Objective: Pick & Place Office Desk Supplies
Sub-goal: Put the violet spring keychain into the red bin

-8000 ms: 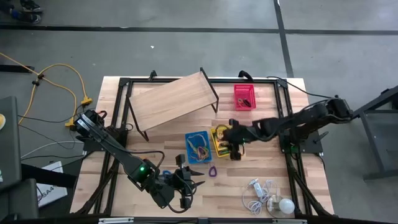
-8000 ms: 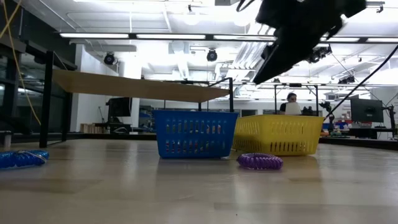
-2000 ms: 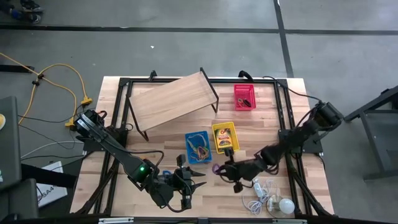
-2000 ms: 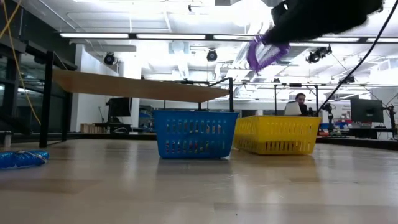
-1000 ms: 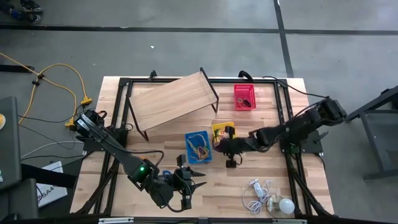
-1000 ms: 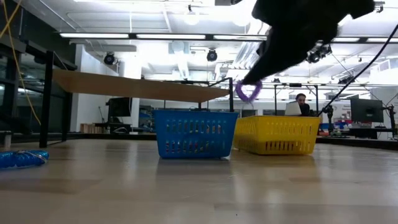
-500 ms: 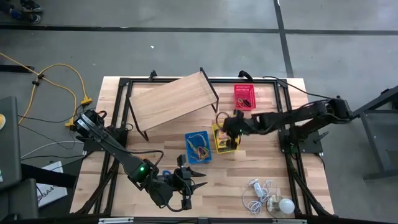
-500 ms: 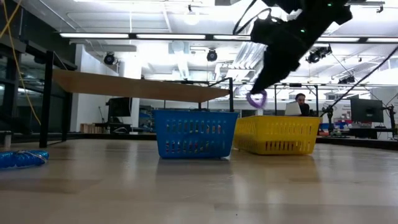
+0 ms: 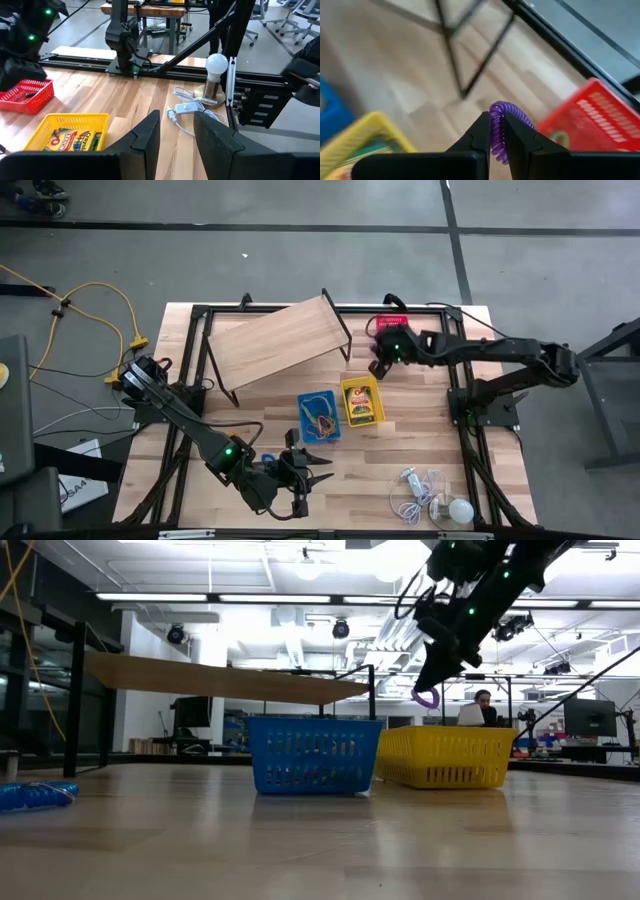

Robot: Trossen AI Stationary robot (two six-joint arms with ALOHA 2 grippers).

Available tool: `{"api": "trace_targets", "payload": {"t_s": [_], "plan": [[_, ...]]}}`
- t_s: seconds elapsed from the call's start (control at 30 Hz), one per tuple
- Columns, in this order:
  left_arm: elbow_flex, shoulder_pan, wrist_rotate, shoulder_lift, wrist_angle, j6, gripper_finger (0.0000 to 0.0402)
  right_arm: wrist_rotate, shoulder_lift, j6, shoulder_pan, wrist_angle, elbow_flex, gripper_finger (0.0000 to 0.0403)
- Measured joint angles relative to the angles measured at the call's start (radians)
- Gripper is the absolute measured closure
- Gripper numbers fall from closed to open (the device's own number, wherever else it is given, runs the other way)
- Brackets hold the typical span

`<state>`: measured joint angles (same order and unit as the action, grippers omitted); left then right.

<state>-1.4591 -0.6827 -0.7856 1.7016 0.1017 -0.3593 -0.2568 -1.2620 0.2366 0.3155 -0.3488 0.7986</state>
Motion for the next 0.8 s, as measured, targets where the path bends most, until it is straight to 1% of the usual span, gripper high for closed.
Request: {"api": "trace_targets", "payload": {"t_s": [0.3,0.6,0.8], "plan": [[0.0,0.0,0.0,0.0,0.001,0.0,0.0289,-0.003,-0.015,-0.014,0.142,-0.056,0.0,0.0373],[0.0,0.0,0.0,0.0,0.002,0.0,0.0289,-0.003,-0.076,-0.02,0.212,-0.076,0.0,0.0373],[0.0,0.0,0.0,0.0,0.002,0.0,0.0289,0.003,-0.126,-0.009,0.217,-0.076,0.0,0.0373]]}}
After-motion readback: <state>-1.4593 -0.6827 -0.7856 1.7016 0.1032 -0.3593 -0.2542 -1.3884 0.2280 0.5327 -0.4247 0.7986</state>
